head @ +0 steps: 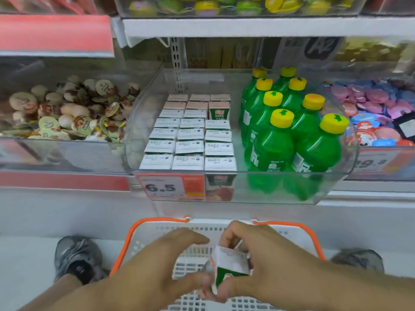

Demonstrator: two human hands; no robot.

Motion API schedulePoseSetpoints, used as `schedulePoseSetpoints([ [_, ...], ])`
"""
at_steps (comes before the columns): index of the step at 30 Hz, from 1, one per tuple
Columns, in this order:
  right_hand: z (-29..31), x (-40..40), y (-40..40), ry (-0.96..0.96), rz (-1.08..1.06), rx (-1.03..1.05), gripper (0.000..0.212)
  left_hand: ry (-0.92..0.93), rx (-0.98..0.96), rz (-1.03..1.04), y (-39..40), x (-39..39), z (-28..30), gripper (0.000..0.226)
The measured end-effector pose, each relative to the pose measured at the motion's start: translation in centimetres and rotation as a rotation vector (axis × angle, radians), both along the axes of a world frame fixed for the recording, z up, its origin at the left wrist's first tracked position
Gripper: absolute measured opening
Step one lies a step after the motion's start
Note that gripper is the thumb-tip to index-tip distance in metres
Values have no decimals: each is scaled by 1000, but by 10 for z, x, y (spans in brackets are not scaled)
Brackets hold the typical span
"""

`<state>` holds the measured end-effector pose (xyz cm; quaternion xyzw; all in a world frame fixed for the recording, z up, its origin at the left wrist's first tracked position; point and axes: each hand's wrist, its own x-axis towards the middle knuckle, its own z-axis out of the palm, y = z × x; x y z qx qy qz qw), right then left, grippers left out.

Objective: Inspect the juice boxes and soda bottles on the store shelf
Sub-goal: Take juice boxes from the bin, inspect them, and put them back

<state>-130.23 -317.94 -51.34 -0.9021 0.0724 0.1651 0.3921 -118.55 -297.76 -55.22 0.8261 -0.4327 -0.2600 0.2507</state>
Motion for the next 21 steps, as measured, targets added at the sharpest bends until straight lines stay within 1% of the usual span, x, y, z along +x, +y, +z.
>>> schedulePoseSetpoints([
  [2, -31, 16, 11, -7, 31, -51, 46, -225, 56, 94, 24, 20, -31, 59],
  [4, -69, 34, 19, -44, 46, -117, 45, -345, 145, 238, 47, 37, -69, 60],
  [6, -106, 53, 26, -57, 62, -155, 42, -313, 236, 339, 73, 42, -97, 68],
  [8, -141, 70, 34, -55, 74, -164, 39, -243, 240, 322, 99, 41, -121, 71],
  [10, -173, 82, 43, -48, 64, -149, 36, -243, 198, 277, 115, 40, -137, 68],
  [12, -202, 90, 55, -34, 52, -144, 35, -272, 170, 278, 121, 39, -148, 67],
  [15, -240, 95, 71, 3, 28, -141, 35, -326, 74, 335, 125, 36, -159, 68],
  [17, -262, 95, 78, 46, 30, -142, 38, -294, 3, 375, 127, 33, -159, 64],
  [21, -291, 89, 76, 137, 95, -219, 43, -310, -52, 415, 128, 32, -162, 58],
])
